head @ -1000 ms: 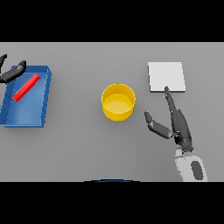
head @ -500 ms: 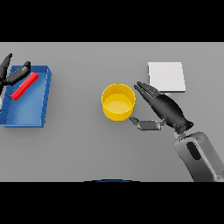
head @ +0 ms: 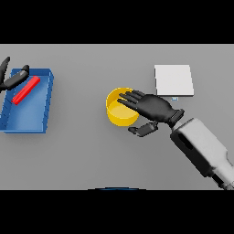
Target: Pick up the red beaker and tilt it to pour out 1 green nut into yellow bowl. Pick up the yellow bowl and place it on the metallic measuring scale.
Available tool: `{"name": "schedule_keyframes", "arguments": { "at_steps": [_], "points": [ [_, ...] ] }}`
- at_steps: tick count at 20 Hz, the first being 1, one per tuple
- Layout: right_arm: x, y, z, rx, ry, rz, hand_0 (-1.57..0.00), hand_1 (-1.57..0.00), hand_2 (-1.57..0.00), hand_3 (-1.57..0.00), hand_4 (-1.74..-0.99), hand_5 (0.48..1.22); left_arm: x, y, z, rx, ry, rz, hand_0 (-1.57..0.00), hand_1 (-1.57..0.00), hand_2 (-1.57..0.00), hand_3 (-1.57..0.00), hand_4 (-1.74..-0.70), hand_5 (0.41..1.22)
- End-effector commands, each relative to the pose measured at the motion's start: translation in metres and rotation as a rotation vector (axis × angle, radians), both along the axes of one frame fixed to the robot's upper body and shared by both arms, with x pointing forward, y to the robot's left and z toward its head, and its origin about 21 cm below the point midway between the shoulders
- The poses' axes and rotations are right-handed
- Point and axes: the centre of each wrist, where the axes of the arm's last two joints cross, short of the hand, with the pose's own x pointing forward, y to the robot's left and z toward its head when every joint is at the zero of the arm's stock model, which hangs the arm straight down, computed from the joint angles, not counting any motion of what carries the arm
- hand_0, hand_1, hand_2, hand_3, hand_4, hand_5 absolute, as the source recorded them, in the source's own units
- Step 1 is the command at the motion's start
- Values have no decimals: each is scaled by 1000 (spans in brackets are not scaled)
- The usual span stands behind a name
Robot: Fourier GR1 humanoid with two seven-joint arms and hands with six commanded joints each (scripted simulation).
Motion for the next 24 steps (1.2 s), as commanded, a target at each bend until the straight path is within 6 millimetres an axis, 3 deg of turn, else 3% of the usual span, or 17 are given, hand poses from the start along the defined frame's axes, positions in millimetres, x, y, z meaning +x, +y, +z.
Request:
{"name": "schedule_keyframes", "arguments": {
  "at_steps": [1,6,14,18,19,20,21,22,24],
  "points": [
    [3,2,-1,-27,8,25,1,1,1,1,-1156,642,2,0,3,-3,0,-1,0,0,0,0,-808,695],
    [21,19,-5,-151,59,86,1,1,1,1,-1159,663,1,2,2,6,3,5,1,1,1,1,-805,701],
    [30,41,-17,-283,116,111,1,1,1,-8,-1186,684,4,2,3,19,1,-1,1,1,1,1,-797,704],
    [34,45,-20,-312,124,81,1,-15,-37,-77,-1234,770,2,3,-1,11,11,-5,1,1,1,1,-789,714],
    [34,47,-21,-311,123,82,-48,-60,-88,-130,-1261,809,1,4,2,13,2,-6,1,1,1,1,-791,712],
    [34,42,-21,-304,130,103,-193,-183,-189,-215,-1309,891,1,5,1,15,-1,-5,1,1,1,1,-791,711],
    [34,41,-20,-297,124,114,-455,-407,-349,-322,-1363,957,1,3,1,20,3,-8,1,1,1,1,-789,710],
    [35,41,-20,-295,121,113,-678,-640,-594,-572,-1435,1010,0,1,-1,20,2,-14,1,1,1,1,-788,710],
    [37,38,-19,-284,138,142,-999,-975,-945,-792,-1540,1086,0,4,-3,15,1,-16,1,1,1,1,-787,707]
  ]
}}
